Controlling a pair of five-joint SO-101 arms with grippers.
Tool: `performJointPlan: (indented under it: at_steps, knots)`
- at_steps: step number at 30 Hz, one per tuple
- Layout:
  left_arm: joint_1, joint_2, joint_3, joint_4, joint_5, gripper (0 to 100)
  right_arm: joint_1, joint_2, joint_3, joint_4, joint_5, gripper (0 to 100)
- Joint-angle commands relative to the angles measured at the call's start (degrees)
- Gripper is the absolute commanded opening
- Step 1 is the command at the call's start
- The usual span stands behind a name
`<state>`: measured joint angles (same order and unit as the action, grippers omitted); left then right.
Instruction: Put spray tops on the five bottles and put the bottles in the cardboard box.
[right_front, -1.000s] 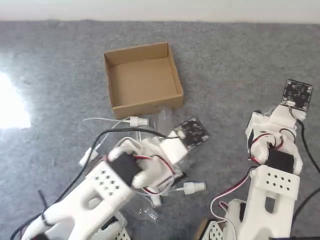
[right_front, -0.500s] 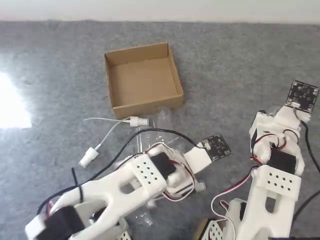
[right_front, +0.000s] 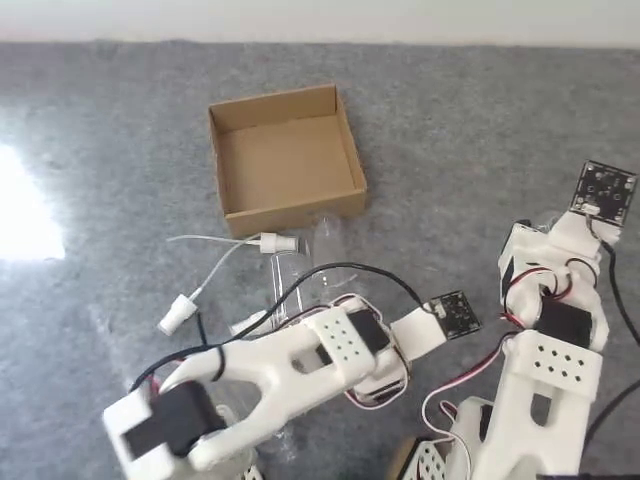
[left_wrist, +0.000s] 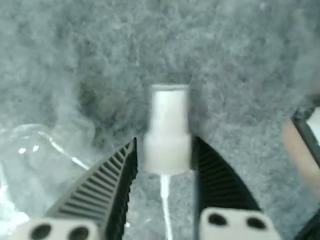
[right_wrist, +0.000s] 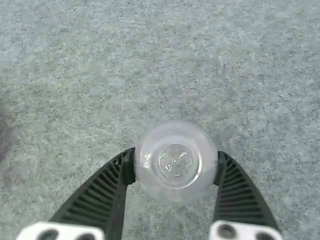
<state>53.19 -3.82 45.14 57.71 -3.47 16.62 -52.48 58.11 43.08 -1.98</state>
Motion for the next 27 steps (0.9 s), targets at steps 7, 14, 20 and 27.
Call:
performJointPlan:
  at_steps: [7, 14, 20, 27]
  knots:
    - [-0.09, 4.57, -8.04, 2.46, 0.62, 3, 0.57, -1.98, -4.66, -1.10, -0.62, 15.1]
    - [-0.09, 0.97, -8.31, 4.75, 0.53, 2, 0.48, -1.98, -4.66, -1.19, -0.62, 15.1]
    - [-1.23, -5.36, -8.13, 7.82, 0.53, 2, 0.48, -1.89, -4.66, -1.19, -0.62, 15.1]
    - [-12.75, -13.36, -8.57, 10.64, -0.70, 2, 0.48, -1.89, -4.57, -1.27, -0.62, 15.1]
